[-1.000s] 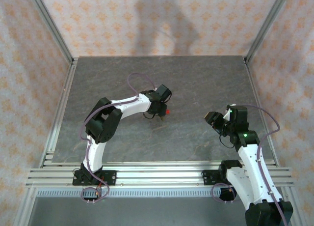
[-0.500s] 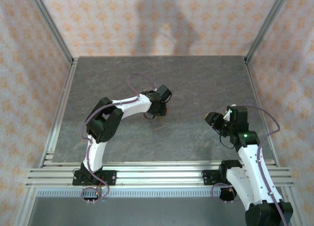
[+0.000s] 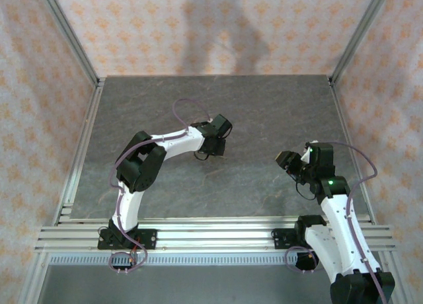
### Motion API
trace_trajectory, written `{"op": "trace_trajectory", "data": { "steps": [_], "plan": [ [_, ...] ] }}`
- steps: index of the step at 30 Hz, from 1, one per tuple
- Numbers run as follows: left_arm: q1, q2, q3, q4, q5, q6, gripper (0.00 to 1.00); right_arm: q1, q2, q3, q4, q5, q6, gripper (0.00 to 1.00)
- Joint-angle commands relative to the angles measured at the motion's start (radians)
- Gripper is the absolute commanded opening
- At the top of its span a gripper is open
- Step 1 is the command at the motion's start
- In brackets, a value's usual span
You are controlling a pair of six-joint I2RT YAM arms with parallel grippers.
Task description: Remove the keys from the keyring
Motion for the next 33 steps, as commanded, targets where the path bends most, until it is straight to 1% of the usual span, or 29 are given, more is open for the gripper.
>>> {"op": "trace_trajectory", "data": {
  "steps": [1, 5, 8, 10, 15, 19, 22, 25, 30, 32, 33],
  "plan": [
    [-0.013, -0.039, 0.027, -0.066, -0.047, 0.033, 0.06, 0.0, -0.014, -0.004, -0.004, 0.018, -0.001, 0.52],
    [-0.022, -0.071, 0.042, -0.09, -0.062, 0.06, 0.05, 0.0, -0.014, -0.002, -0.002, 0.012, -0.003, 0.52],
    [-0.029, -0.103, 0.059, -0.114, -0.07, 0.086, 0.02, 0.0, -0.014, 0.004, 0.001, 0.003, -0.004, 0.52],
    [-0.031, -0.128, 0.067, -0.122, -0.07, 0.104, 0.02, 0.0, -0.014, 0.012, 0.0, -0.002, -0.007, 0.52],
    [-0.033, -0.215, 0.101, -0.151, -0.033, 0.164, 0.02, 0.002, -0.009, 0.04, 0.012, -0.032, -0.019, 0.52],
    [-0.033, -0.296, 0.115, -0.146, 0.031, 0.224, 0.01, 0.0, -0.008, 0.073, 0.064, -0.109, -0.024, 0.52],
    [-0.033, -0.358, 0.111, -0.126, 0.106, 0.288, 0.02, 0.0, -0.008, 0.085, 0.149, -0.185, -0.019, 0.52],
    [-0.032, -0.407, 0.107, -0.11, 0.218, 0.344, 0.02, 0.0, -0.006, 0.086, 0.267, -0.244, -0.01, 0.52],
    [-0.031, -0.472, 0.093, -0.072, 0.458, 0.41, 0.02, 0.014, 0.002, 0.105, 0.439, -0.341, -0.002, 0.55],
    [-0.031, -0.502, 0.07, -0.029, 0.51, 0.41, 0.03, 0.039, 0.013, 0.111, 0.48, -0.356, 0.004, 0.54],
    [-0.031, -0.512, 0.062, -0.015, 0.518, 0.407, 0.04, 0.058, 0.018, 0.11, 0.504, -0.367, 0.009, 0.55]
  ]
}}
